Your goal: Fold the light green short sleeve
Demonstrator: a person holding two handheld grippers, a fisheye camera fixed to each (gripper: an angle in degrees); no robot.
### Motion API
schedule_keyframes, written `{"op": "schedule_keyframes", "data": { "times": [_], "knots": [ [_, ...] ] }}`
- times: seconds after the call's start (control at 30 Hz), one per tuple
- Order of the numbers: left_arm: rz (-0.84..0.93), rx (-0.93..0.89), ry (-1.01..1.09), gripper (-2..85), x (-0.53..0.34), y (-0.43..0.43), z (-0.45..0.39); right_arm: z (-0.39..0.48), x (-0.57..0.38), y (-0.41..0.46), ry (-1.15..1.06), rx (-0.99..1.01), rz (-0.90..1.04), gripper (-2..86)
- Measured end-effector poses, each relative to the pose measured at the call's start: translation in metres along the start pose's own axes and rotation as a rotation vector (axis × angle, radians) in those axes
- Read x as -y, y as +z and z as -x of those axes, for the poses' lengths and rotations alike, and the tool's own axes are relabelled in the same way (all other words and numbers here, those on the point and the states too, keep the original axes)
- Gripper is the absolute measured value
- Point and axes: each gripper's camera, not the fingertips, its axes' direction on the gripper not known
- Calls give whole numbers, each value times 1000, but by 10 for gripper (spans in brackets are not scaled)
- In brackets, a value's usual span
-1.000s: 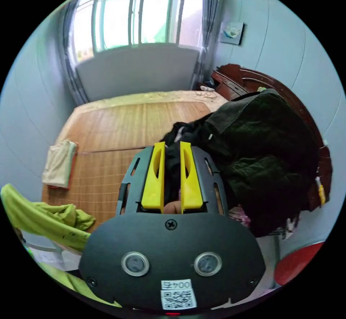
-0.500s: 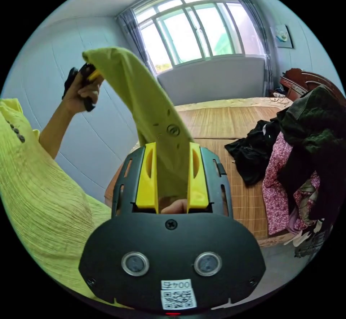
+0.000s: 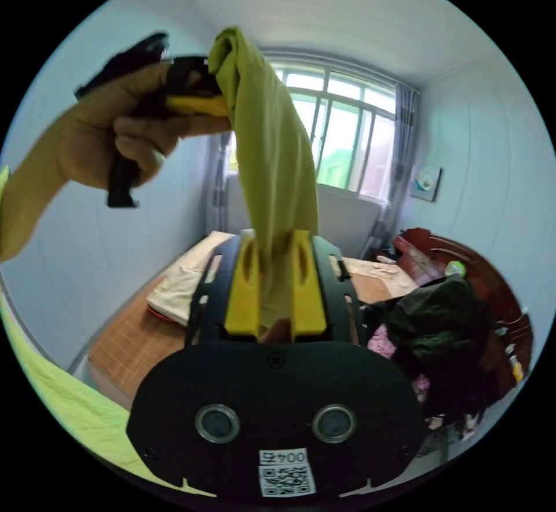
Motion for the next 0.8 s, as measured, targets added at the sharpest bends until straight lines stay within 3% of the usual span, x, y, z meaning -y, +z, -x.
{"op": "schedule_keyframes", "data": {
  "times": [0.03, 0.13, 0.2, 0.3, 0.4, 0.6, 0.8],
  "knots": [
    [14, 41, 32, 2, 4, -3, 2, -4, 3, -1, -1, -2, -15, 2],
    [34, 117, 23, 2, 13, -15, 29, -60, 28, 3, 59, 362, 2, -5],
    [67, 92, -38, 2, 16, -17, 58, -115, 51, 39, 143, 833, 108, -7],
    [112, -7, -115, 2, 9, -10, 103, -159, 57, 96, 339, 1257, 153, -8],
    [142, -145, -211, 3, -11, 3, 142, -166, 50, 138, 475, 1498, 128, -8],
    [133, -378, -243, 29, -74, 19, 196, -174, 30, 197, 665, 1542, 58, -7],
    [13, -196, -215, 113, -184, -24, 229, -171, 22, 238, 637, 1480, 163, -7]
  ]
}}
